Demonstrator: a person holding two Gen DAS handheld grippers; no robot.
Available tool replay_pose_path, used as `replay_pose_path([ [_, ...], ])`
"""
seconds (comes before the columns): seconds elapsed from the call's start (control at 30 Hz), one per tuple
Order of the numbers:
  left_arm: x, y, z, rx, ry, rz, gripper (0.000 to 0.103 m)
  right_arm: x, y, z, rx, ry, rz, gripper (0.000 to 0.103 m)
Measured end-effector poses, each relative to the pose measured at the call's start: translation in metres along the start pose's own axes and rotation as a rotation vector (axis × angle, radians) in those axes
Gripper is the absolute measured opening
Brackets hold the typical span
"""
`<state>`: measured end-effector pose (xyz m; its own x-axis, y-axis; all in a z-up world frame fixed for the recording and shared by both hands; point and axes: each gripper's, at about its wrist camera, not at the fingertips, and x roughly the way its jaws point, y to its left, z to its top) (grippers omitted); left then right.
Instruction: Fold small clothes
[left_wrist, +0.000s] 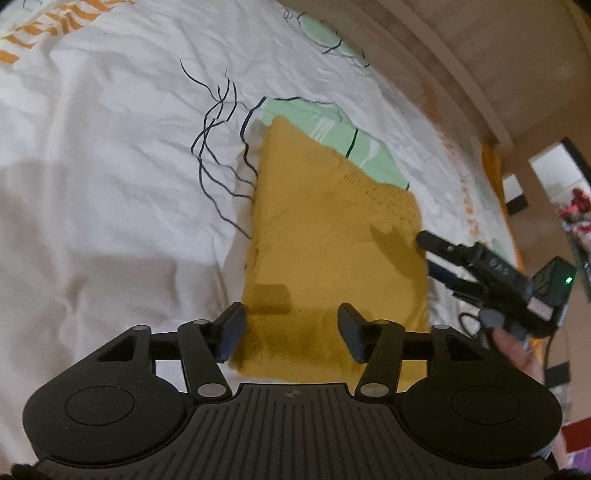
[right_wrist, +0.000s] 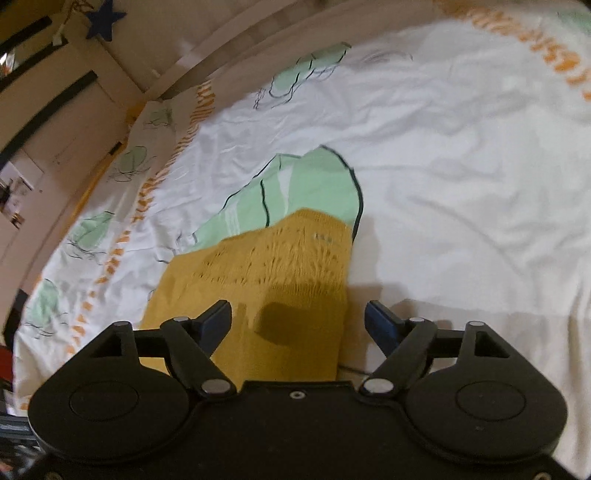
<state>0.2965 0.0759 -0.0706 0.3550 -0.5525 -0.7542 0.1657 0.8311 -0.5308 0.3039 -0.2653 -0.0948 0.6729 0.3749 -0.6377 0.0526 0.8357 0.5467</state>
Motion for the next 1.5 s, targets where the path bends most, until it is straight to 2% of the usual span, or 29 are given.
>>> replay_pose_path([
  [0.17,-0.009,0.008,0.000,-0.028,-0.038,0.011,0.056,0.005,-0.001,-0.004,0.007,0.032,0.051,0.090],
  [0.27,-0.001,0.012,0.000,-0.044,-0.004,0.023,0.056,0.010,-0.003,-0.006,0.013,0.034,0.064,0.093],
  [0.4,0.013,0.008,-0.002,-0.061,0.048,-0.034,0.056,0.013,-0.009,-0.005,0.045,0.025,0.097,0.096],
  [0.53,0.027,-0.001,-0.001,-0.017,0.058,-0.002,0.056,0.017,-0.013,-0.003,0.061,0.022,0.128,0.100],
  [0.7,0.037,0.001,0.001,-0.076,0.063,-0.036,0.060,0.025,-0.016,0.000,0.072,0.014,0.171,0.103],
  [0.77,0.039,0.000,0.001,-0.085,0.064,-0.051,0.067,0.029,-0.016,0.002,0.075,0.012,0.187,0.103],
  [0.83,0.041,-0.001,0.002,-0.095,0.062,-0.060,0.070,0.034,-0.016,0.003,0.072,0.015,0.206,0.103],
  [1.13,0.051,-0.020,0.001,-0.042,0.074,-0.125,0.074,0.051,-0.008,0.009,0.042,0.035,0.255,0.103],
  [1.23,0.055,-0.020,-0.001,-0.067,0.106,-0.192,0.074,0.049,-0.009,0.008,0.040,0.037,0.267,0.103],
  [1.3,0.055,-0.018,-0.003,-0.090,0.104,-0.201,0.073,0.045,-0.012,0.007,0.044,0.042,0.280,0.102],
  [1.33,0.054,-0.017,-0.003,-0.096,0.100,-0.200,0.068,0.043,-0.014,0.006,0.048,0.043,0.283,0.101],
  [1.4,0.051,-0.018,-0.004,-0.093,0.097,-0.181,0.050,0.038,-0.016,0.004,0.059,0.042,0.278,0.096],
  [1.43,0.051,-0.017,-0.004,-0.088,0.096,-0.177,0.027,0.037,-0.017,0.004,0.062,0.042,0.263,0.087],
  [1.47,0.051,-0.016,-0.004,-0.096,0.101,-0.187,0.014,0.035,-0.017,0.004,0.061,0.044,0.230,0.068],
  [1.5,0.052,-0.015,-0.004,-0.109,0.102,-0.194,0.015,0.034,-0.017,0.005,0.058,0.053,0.188,0.059],
])
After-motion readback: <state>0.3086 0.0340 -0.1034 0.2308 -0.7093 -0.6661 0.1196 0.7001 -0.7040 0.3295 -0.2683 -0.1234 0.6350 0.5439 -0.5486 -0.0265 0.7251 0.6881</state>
